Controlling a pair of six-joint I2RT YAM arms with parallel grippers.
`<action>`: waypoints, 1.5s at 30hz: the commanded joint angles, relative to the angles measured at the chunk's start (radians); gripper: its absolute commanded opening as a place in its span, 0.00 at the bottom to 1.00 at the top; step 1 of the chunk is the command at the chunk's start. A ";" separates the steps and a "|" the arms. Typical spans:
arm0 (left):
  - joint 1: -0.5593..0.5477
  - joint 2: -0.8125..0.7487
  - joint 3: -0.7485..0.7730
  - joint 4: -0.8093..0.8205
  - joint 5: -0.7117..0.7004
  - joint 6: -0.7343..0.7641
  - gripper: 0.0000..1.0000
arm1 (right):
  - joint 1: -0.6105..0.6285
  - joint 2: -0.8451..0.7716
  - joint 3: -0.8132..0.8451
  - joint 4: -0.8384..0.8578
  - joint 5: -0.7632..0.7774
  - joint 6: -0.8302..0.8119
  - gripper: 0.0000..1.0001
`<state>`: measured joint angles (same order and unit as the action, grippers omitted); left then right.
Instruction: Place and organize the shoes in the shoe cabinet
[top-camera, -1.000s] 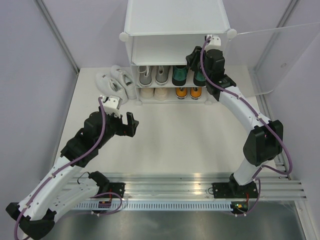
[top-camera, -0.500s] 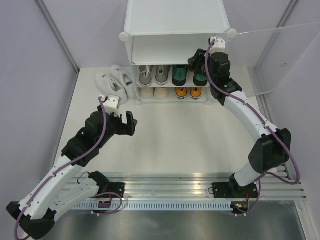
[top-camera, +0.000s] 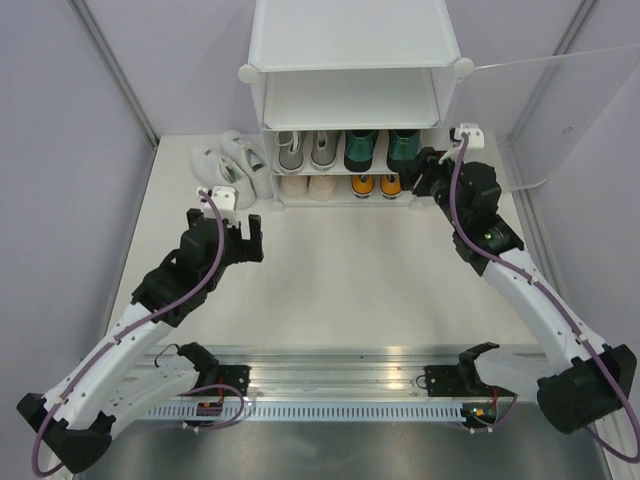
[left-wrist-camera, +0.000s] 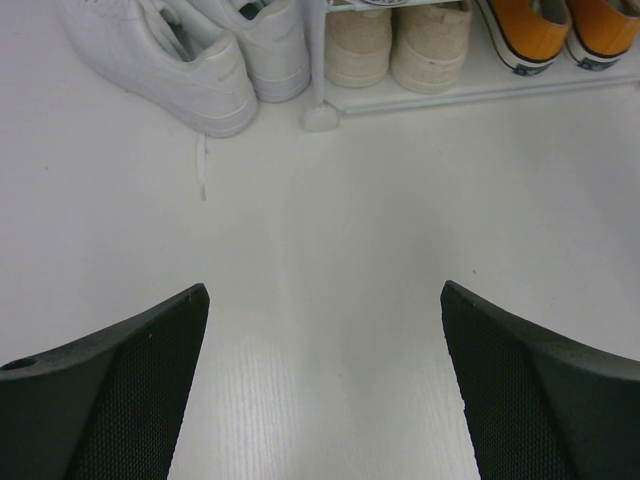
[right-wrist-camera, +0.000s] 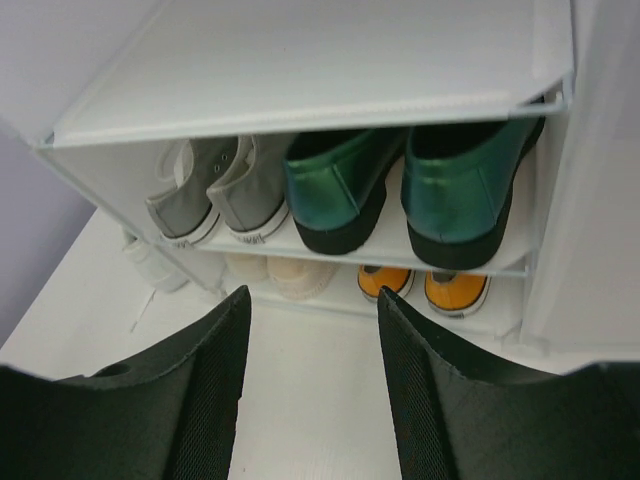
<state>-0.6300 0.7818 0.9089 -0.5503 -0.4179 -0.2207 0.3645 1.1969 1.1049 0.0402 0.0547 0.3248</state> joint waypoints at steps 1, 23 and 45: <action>0.018 0.054 -0.005 0.016 -0.134 0.011 1.00 | 0.001 -0.141 -0.153 0.024 -0.041 0.048 0.58; 0.570 0.833 0.578 -0.102 0.152 -0.419 0.98 | 0.001 -0.480 -0.378 -0.022 0.178 0.163 0.62; 0.586 1.415 1.136 -0.082 0.287 -0.410 0.82 | 0.002 -0.487 -0.373 -0.039 0.267 0.140 0.62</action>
<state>-0.0368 2.1735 2.0026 -0.6540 -0.1532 -0.6460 0.3649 0.7052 0.7258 -0.0147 0.2962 0.4747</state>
